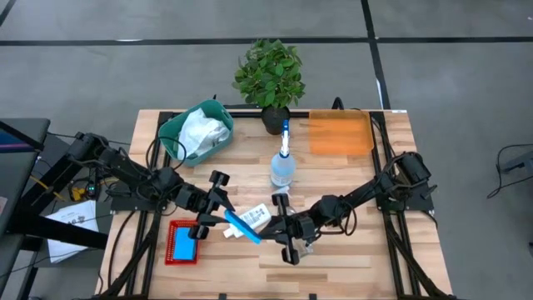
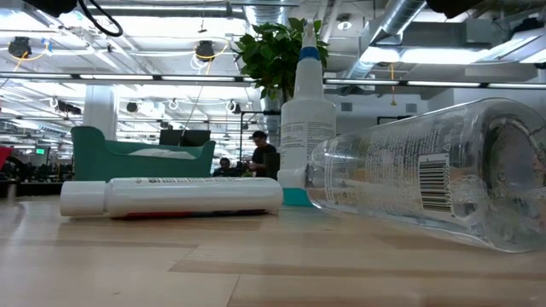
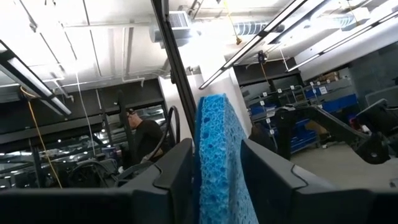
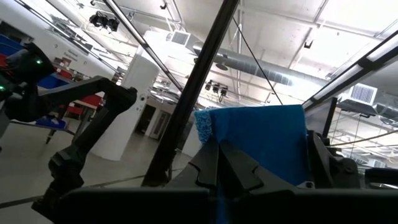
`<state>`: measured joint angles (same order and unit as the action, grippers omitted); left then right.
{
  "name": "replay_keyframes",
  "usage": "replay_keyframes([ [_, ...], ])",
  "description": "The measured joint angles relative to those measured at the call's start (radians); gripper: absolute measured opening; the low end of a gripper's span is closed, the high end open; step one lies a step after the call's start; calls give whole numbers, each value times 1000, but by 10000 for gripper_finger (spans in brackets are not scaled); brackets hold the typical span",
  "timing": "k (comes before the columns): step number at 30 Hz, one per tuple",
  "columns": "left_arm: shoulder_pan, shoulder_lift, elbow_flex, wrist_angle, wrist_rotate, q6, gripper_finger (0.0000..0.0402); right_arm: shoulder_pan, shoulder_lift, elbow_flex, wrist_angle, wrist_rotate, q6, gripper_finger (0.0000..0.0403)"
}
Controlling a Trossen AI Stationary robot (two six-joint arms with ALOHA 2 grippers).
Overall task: Pick & Place Kitchen Items
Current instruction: Put the blue sponge into the red bin
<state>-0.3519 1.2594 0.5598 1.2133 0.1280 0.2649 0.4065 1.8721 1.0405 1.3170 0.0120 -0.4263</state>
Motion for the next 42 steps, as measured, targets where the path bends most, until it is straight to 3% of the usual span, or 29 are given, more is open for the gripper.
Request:
replay_keyframes([
  [5, 0, 0, 0, 0, 0, 0, 124, 0, 0, 0, 0, 13, 0, 0],
  [25, 0, 0, 0, -14, 0, 0, 12, 6, 0, 0, -2, 18, 0, 2],
  [28, 0, 0, 0, -20, 0, 0, 9, 6, 0, 0, -9, 18, 0, 9],
  [38, 0, -26, 0, -63, 0, 0, 8, 10, -1, 0, -18, 80, 16, 90],
  [42, -1, -90, 0, -168, 0, 0, 6, 27, -19, 0, -63, 188, -18, 147],
])
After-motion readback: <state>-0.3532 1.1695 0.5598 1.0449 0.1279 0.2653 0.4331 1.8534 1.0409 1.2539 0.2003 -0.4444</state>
